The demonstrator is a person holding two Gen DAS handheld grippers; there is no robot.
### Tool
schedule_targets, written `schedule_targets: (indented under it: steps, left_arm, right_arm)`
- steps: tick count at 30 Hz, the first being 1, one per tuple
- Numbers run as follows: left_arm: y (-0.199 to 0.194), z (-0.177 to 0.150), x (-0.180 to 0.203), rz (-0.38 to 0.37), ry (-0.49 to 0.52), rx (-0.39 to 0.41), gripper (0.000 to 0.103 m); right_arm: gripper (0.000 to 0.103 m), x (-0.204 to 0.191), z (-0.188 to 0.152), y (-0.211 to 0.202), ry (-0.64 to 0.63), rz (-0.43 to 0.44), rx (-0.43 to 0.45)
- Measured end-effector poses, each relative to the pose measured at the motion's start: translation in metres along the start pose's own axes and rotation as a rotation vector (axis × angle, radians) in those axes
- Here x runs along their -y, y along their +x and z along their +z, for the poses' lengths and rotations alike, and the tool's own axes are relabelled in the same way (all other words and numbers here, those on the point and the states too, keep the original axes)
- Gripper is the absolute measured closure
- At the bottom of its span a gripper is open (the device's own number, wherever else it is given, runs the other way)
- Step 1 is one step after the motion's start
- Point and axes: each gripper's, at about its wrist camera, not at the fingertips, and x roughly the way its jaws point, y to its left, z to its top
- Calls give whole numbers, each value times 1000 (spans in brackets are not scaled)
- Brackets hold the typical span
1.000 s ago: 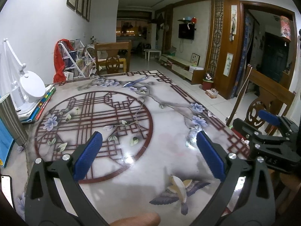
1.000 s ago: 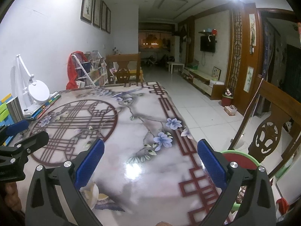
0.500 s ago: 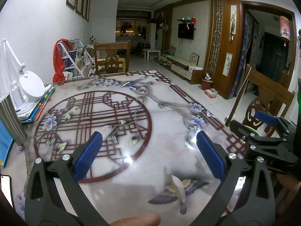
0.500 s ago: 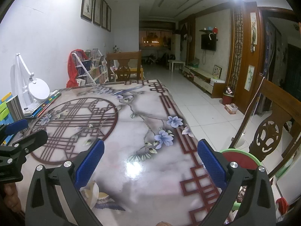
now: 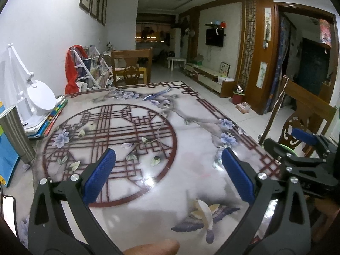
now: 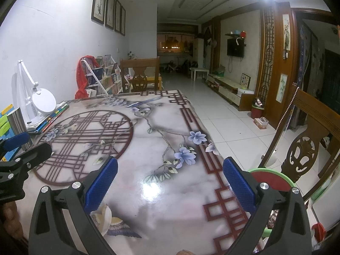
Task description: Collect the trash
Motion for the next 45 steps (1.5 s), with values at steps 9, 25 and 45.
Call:
schedule_targets:
  steps: [9,25,45]
  left_arm:
    - [1,0,-4,2,-3,-8,5]
    - [3,-3,-7,10,-6,-16,5]
    - [4,-2,-8,8,-6,-18,5]
  right_arm:
    - [7,0,0,0,-1,0,-1]
    - [7,0,-1,0,-2,0,0]
    - [7,0,0,1,-2,1,-2]
